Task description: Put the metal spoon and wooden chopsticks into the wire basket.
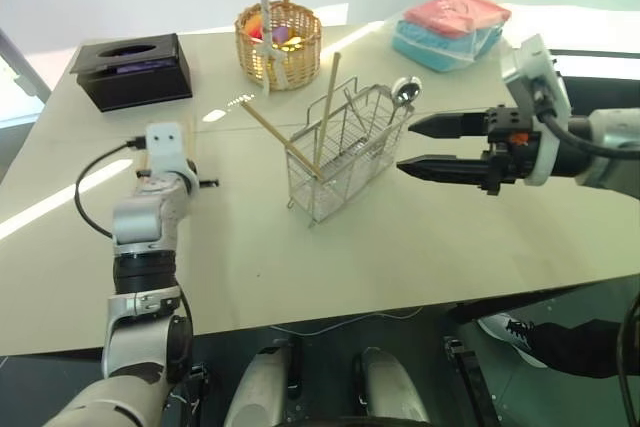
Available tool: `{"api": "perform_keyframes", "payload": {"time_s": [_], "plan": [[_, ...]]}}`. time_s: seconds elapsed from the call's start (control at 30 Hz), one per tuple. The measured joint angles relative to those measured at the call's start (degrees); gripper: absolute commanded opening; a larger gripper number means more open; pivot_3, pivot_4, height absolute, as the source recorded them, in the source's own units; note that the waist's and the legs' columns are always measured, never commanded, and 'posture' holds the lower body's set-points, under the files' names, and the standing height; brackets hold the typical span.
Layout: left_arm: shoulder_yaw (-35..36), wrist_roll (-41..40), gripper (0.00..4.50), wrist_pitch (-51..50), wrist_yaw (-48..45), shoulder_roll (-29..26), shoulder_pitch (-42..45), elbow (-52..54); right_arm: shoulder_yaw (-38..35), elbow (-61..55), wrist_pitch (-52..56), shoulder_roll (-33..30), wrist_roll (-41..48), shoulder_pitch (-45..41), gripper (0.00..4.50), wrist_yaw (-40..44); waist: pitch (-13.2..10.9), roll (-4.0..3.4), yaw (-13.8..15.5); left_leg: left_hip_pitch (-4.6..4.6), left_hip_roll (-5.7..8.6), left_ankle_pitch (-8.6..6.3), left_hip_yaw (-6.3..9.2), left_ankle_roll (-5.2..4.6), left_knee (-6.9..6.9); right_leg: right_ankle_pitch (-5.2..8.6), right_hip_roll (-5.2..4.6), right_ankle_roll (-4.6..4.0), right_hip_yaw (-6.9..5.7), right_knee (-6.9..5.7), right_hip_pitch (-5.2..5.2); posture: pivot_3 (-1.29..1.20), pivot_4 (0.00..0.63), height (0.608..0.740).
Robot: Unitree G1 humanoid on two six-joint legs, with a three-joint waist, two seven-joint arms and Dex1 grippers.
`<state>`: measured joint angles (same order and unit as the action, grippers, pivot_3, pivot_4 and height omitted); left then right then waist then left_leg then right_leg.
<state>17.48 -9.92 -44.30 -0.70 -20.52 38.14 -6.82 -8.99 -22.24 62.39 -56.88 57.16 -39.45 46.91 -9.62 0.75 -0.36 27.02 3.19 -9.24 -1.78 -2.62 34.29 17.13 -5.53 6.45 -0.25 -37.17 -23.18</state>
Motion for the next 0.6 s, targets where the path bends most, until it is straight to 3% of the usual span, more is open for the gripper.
{"api": "perform_keyframes", "payload": {"time_s": [0.17,0.37,0.6], "plan": [[1.9,-6.3,0.10,10.4,-12.3,-5.0,4.4,5.7,-1.3,-0.4,-0.2,0.2,0.1,2.6,3.57,-0.9,0.0,-0.02,1.1,0.35,0.01,-0.09,-0.05,-0.14,0.28,-0.13,-0.02,0.05,-0.03,0.07,-0.20,0.00,0.150,0.740],[1.8,-20.4,0.10,14.0,-29.3,-5.3,4.3,13.2,-3.6,-2.1,-0.3,0.2,0.6,5.5,3.57,-2.2,0.0,-0.03,0.9,0.37,0.00,-0.22,-0.06,-0.34,0.71,-0.16,-0.03,0.11,-0.03,0.06,-0.01,0.00,0.150,0.740],[2.3,-34.8,0.10,9.7,-32.5,-3.4,5.0,17.7,-8.7,-2.8,-0.3,0.6,3.2,8.7,3.57,-5.0,0.0,-0.03,1.1,0.33,0.00,-0.21,-0.05,-0.37,0.87,-0.20,-0.01,0.15,-0.03,0.00,0.06,0.00,0.150,0.740]]}}
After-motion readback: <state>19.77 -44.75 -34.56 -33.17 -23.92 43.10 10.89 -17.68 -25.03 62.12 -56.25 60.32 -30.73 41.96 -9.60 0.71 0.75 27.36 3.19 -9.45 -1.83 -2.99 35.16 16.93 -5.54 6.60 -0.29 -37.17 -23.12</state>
